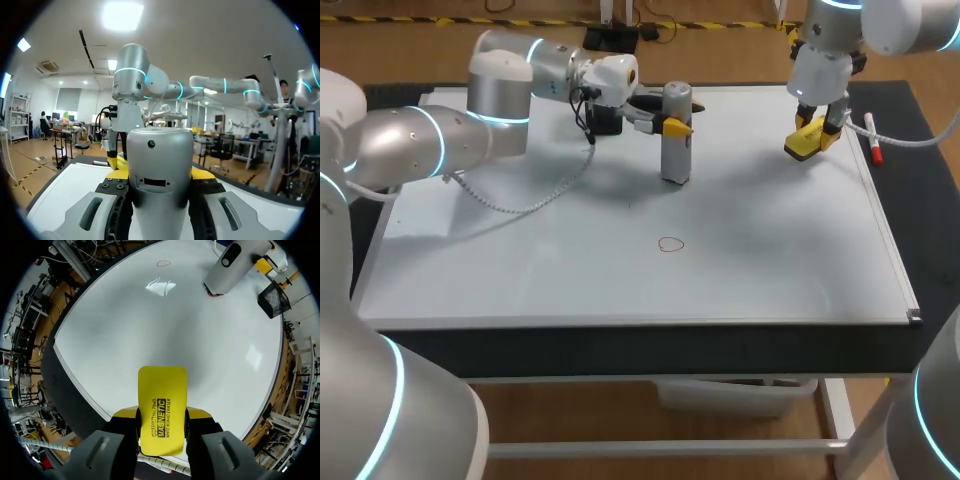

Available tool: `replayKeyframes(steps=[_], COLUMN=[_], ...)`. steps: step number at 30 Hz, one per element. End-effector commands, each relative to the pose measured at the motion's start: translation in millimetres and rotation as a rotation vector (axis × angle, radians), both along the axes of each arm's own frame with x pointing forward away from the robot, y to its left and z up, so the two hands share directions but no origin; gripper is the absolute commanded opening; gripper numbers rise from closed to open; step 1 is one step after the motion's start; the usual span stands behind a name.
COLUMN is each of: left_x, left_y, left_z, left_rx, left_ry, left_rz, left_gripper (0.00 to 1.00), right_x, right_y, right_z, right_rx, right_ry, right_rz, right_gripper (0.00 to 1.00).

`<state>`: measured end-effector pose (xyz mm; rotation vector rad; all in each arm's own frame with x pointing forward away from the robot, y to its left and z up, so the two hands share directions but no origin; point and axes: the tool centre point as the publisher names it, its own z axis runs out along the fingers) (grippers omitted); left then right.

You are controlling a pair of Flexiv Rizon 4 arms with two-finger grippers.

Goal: Pick up the inspection probe, press it on each red-marked spot on the whiteboard one by one, put down the probe, pick up the eraser, and wipe off all the red marks.

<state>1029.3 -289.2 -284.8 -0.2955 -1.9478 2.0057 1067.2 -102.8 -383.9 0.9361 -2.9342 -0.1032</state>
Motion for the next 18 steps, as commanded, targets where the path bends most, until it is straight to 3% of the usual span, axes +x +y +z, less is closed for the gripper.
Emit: replayKeyframes(steps=[1, 18], left_x=[5.4, 4.1], left_y=[-1.3, -2.2], left_z=[-1.8, -4.4], left_rx=[-0.002, 0.011], left_ry=[0.004, 0.004], left_rz=[-0.024, -0.029], left_gripper=[0.0, 0.0], right_x=[0.7, 0.7], right_y=[-0.3, -0.3], right_z=[1.2, 1.2], right_rx=[-0.004, -0.004], right_ry=[0.002, 0.002], right_rz=[0.002, 0.002], right_gripper=[0.0, 0.0])
